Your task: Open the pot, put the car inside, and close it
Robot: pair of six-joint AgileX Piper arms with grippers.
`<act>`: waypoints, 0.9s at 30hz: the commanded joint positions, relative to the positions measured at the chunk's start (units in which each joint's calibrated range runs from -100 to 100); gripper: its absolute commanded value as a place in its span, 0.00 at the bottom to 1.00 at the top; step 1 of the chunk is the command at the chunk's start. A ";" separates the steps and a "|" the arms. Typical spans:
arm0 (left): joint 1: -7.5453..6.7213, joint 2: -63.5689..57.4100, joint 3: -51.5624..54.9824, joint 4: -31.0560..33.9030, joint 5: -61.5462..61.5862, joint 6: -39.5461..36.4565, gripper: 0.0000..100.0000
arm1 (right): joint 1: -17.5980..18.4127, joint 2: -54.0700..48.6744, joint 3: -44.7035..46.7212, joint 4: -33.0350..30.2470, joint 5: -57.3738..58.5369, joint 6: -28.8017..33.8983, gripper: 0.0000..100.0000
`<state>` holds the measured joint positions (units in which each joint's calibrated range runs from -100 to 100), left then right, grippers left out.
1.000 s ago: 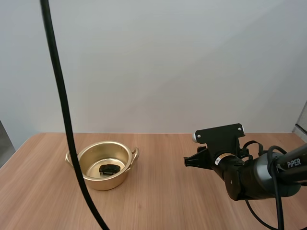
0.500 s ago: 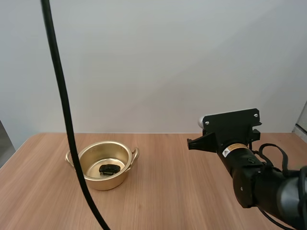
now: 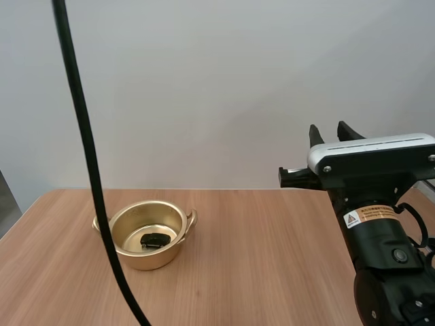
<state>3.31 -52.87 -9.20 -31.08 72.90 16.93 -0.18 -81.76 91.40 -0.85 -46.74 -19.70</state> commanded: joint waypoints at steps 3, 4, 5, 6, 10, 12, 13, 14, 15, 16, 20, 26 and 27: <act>0.01 0.02 -0.04 -0.01 0.02 0.00 0.00 | 0.00 -14.77 0.06 0.07 -0.12 -0.05 0.60; 0.01 0.02 -0.04 -0.01 0.02 0.00 0.00 | 0.00 -15.93 0.06 0.07 -0.12 -0.05 0.60; 0.01 0.02 -0.04 -0.01 0.02 0.00 0.00 | 0.00 -17.43 0.06 0.07 -0.12 -0.05 0.60; 0.01 0.02 -0.04 -0.14 0.02 0.00 0.00 | 0.00 -18.24 0.06 0.07 -0.12 -0.05 0.60; 0.01 0.02 -0.04 -0.14 0.02 0.00 0.00 | 0.00 -18.24 0.18 0.85 -5.52 -0.05 0.60; 0.01 0.02 -0.04 -0.14 0.02 0.00 0.00 | 0.00 -18.24 0.18 1.36 -5.50 -0.05 0.60; 0.01 0.02 -0.04 -0.14 0.02 0.00 0.00 | 0.00 -18.24 0.18 1.48 -5.11 -0.05 0.60; 0.01 0.02 -0.04 -0.38 0.02 0.00 0.00 | 0.00 -18.24 0.18 1.48 -5.11 -0.05 0.60; 0.01 0.02 -0.04 -0.38 0.02 0.00 0.00 | 0.00 -18.24 0.18 1.48 -5.11 -0.05 0.60; 0.01 0.02 -0.04 -0.38 0.02 0.00 0.00 | 0.00 -18.24 0.18 1.48 -5.11 -0.05 0.60; 0.01 0.02 -0.04 -0.38 0.02 0.00 0.00 | 0.00 -18.24 0.18 1.48 -5.11 -0.05 0.60; 0.01 -1.11 -0.04 -0.26 -0.05 0.00 0.00 | 0.00 -18.24 0.18 2.00 15.57 -0.05 0.60; 0.01 -1.25 -0.04 -0.26 -0.05 0.00 0.00 | 0.00 -18.24 0.18 2.85 22.18 -0.05 0.60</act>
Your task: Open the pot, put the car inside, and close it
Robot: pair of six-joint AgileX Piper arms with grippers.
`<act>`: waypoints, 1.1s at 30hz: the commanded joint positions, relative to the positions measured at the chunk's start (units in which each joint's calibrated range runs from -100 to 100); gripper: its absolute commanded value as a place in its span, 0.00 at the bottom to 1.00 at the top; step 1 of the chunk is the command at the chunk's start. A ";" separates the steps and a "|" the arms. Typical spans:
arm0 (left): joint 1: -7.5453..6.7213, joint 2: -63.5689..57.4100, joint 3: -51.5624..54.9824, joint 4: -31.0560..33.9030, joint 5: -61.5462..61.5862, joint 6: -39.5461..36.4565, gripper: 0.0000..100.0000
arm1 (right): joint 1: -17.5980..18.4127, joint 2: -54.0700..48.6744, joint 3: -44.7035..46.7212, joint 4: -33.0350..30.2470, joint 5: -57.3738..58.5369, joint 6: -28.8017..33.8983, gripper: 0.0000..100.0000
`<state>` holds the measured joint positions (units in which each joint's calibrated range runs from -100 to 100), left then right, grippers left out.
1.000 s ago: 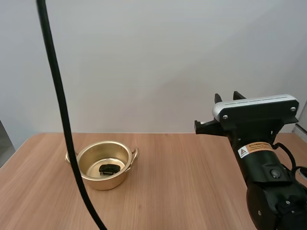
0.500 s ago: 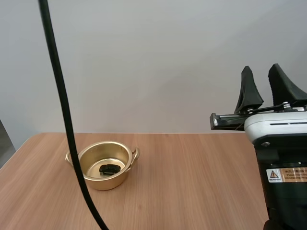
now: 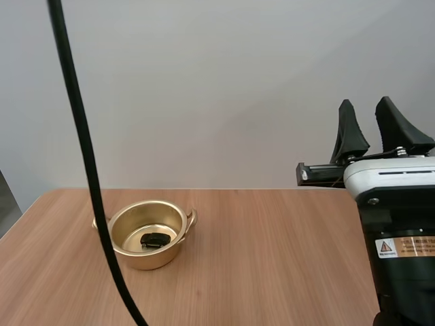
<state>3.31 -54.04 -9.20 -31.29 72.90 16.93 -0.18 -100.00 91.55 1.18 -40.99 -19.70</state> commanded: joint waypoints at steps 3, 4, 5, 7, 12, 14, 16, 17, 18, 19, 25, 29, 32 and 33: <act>0.01 -0.22 -0.04 -0.04 -0.21 0.00 0.00 | 0.00 0.00 0.04 4.58 36.92 -0.05 0.60; 0.01 -0.40 -0.04 -0.04 -0.27 0.00 0.00 | 0.00 0.00 0.19 5.72 45.48 -0.05 0.60; 0.01 -0.55 -0.04 -0.04 -0.27 0.00 0.00 | 0.00 0.00 0.65 5.66 49.74 -0.05 0.60; 0.01 -0.92 -0.04 0.08 0.10 -0.12 0.00 | 0.00 0.00 2.78 5.66 53.04 -0.05 0.60; 0.01 -1.77 -0.04 0.97 2.04 -1.79 0.00 | 0.00 0.00 8.45 5.42 54.84 -0.05 0.60; 0.01 -2.27 0.13 1.50 2.71 -2.78 0.00 | 0.00 0.00 8.45 5.45 61.85 -0.05 0.60; 0.01 -2.86 1.11 1.76 2.12 -3.36 0.00 | 0.00 0.00 8.45 5.56 66.50 -0.05 0.60; 0.01 -3.33 1.89 1.76 1.93 -3.34 0.00 | 0.00 0.00 8.45 5.56 67.75 -0.05 0.60; 0.01 -3.80 2.57 1.76 1.93 -3.34 0.00 | 0.00 0.00 8.45 5.56 68.23 -0.05 0.60; 0.01 -4.28 3.65 1.86 1.80 -3.34 0.00 | 0.00 0.00 8.45 5.56 68.23 -0.05 0.60; 0.01 -7.48 12.44 4.18 -2.04 -2.95 0.00 | 0.00 0.00 8.45 5.56 68.23 -0.05 0.60; 0.01 -8.73 18.78 5.38 -2.00 -2.95 0.00 | 0.00 0.00 8.45 5.56 68.23 -0.05 0.60; 0.01 -9.38 23.55 6.79 -4.76 -2.95 0.00 | 0.00 0.00 8.45 5.56 68.23 -0.05 0.60; 0.01 -9.65 25.38 7.67 -6.93 -2.95 0.00 | 0.00 0.00 8.45 5.56 68.23 -0.05 0.60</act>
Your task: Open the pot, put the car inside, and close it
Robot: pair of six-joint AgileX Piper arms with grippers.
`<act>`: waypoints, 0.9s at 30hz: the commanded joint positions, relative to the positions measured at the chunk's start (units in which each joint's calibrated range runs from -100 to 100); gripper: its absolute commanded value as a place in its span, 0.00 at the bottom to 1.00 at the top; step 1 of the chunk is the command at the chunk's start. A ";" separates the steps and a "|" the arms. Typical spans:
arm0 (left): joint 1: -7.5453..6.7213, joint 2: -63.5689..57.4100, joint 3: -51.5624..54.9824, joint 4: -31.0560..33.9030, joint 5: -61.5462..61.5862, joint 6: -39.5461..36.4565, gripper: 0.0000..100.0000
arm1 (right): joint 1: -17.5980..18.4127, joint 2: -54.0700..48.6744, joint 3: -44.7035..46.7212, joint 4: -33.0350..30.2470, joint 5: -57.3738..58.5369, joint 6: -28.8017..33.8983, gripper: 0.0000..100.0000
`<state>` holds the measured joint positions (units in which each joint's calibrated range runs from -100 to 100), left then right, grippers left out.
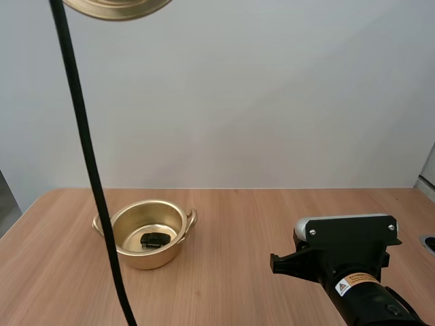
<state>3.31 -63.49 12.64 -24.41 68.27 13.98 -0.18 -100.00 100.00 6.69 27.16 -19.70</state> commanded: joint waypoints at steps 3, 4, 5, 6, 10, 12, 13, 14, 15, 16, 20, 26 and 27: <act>0.01 -0.52 8.50 2.89 -7.65 0.11 0.00 | 0.00 0.00 0.00 0.04 0.08 -0.05 0.60; 0.01 -0.52 9.61 2.89 -8.11 0.54 0.00 | 0.00 0.00 0.00 0.04 0.08 -0.05 0.60; 0.01 -0.52 11.06 2.89 -8.66 0.92 0.00 | 0.00 0.00 0.00 0.04 0.08 -0.05 0.60; 0.01 -0.52 12.56 2.89 -9.00 1.08 0.00 | 0.00 0.00 0.00 0.04 0.08 -0.05 0.60; 0.01 -0.52 18.14 3.54 -9.64 1.08 0.00 | 0.00 0.00 0.00 0.04 0.08 -0.05 0.60; 0.01 -0.52 21.38 3.79 -10.71 1.08 0.00 | 0.00 0.00 0.00 0.04 0.08 -0.05 0.60; 0.01 -0.52 22.93 3.79 -11.15 1.19 0.00 | 0.00 0.00 0.00 0.04 0.08 -0.05 0.60; 0.01 -0.52 24.06 3.79 -11.31 1.34 0.00 | 0.00 0.00 0.00 0.04 0.08 -0.05 0.60; 0.01 -0.52 25.46 3.94 -11.91 1.43 0.00 | 0.00 0.00 0.00 0.15 0.08 -0.05 0.60; 0.01 -0.52 26.94 4.01 -12.66 1.43 0.00 | 0.00 0.00 0.00 0.15 0.08 -0.05 0.60; 0.01 0.10 30.78 6.10 -13.05 1.43 0.00 | 0.00 0.00 0.00 0.31 0.08 -0.05 0.60; 0.01 4.87 33.08 8.40 -5.60 0.98 0.00 | 0.00 0.00 0.00 0.31 0.08 -0.05 0.60; 0.01 5.72 33.24 8.40 -4.16 0.83 0.00 | 0.00 0.00 0.00 0.31 0.08 -0.05 0.60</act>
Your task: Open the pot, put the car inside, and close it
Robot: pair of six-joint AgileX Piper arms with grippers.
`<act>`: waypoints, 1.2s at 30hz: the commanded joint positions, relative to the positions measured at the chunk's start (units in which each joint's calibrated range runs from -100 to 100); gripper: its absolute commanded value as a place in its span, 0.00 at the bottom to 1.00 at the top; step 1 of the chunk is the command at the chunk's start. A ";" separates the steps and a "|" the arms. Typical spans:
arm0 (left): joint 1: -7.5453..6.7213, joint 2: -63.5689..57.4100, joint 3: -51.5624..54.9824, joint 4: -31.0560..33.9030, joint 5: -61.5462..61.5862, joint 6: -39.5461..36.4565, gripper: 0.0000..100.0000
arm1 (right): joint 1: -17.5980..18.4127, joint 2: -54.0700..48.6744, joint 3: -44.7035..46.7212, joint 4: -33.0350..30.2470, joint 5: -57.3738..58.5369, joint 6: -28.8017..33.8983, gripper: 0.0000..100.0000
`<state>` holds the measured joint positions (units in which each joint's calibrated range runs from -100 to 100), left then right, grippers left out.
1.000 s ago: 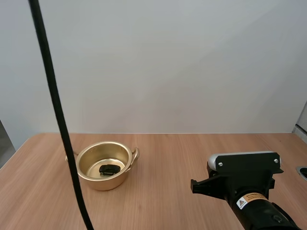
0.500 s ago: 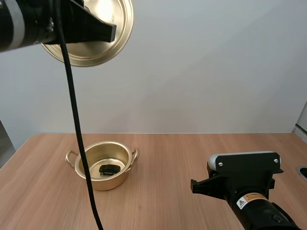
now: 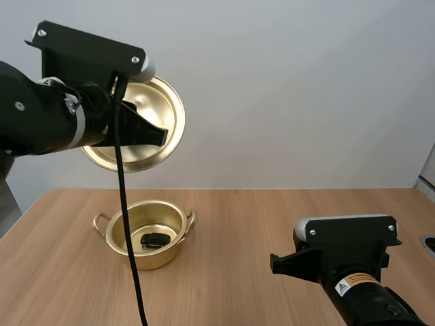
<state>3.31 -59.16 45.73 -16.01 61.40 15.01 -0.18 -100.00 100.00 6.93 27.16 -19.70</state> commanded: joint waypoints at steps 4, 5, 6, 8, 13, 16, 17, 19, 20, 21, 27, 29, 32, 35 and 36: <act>0.01 5.23 0.15 0.11 5.09 -1.70 0.00 | 0.00 0.00 0.00 0.07 0.08 -0.05 0.60; 0.01 5.64 0.15 0.11 5.25 -1.82 0.00 | 0.00 0.00 0.00 0.07 0.08 -0.05 0.60; 0.01 6.12 0.15 0.11 5.51 -1.82 0.00 | 0.00 0.00 0.00 0.07 0.08 -0.05 0.60; 0.01 8.15 0.15 0.23 6.92 -1.89 0.00 | 0.00 0.00 0.00 0.07 0.08 -0.05 0.60; 0.01 12.67 1.86 0.48 7.75 -2.23 0.00 | 0.00 0.00 0.00 0.07 0.08 -0.05 0.60; 0.01 14.26 5.18 0.61 4.47 -2.23 0.00 | 0.00 0.00 0.00 0.07 0.08 -0.05 0.60; 0.01 14.51 6.60 0.93 1.82 -2.23 0.00 | 0.00 0.00 0.00 0.07 0.08 -0.05 0.60; 0.01 14.51 8.70 1.74 -2.22 -2.23 0.00 | 0.00 0.00 0.00 0.07 0.08 -0.05 0.60; 0.01 14.51 9.50 1.85 -3.08 -2.23 0.00 | 0.00 0.00 0.00 0.07 0.08 -0.05 0.60; 0.01 14.69 9.97 1.99 -3.09 -2.23 0.00 | 0.00 0.00 0.00 0.07 0.08 -0.05 0.60; 0.01 16.42 11.85 3.19 -4.30 -2.23 0.00 | 0.00 0.00 0.00 0.07 0.08 -0.05 0.60; 0.01 18.42 11.85 3.19 -4.30 -2.23 0.00 | 0.00 0.00 0.00 0.07 0.08 -0.05 0.60; 0.01 20.52 11.85 3.45 -4.48 -2.23 0.00 | 0.00 0.00 0.00 0.07 0.08 -0.05 0.60; 0.01 22.12 11.85 3.45 -4.85 -2.12 0.00 | 0.00 0.00 0.00 0.07 0.08 -0.05 0.60; 0.01 22.76 11.85 3.45 -4.85 -2.01 0.00 | 0.00 0.00 0.00 0.07 0.08 -0.05 0.60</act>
<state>3.31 -37.04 57.56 -12.59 56.51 12.96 -0.18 -100.00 100.00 6.93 27.16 -19.70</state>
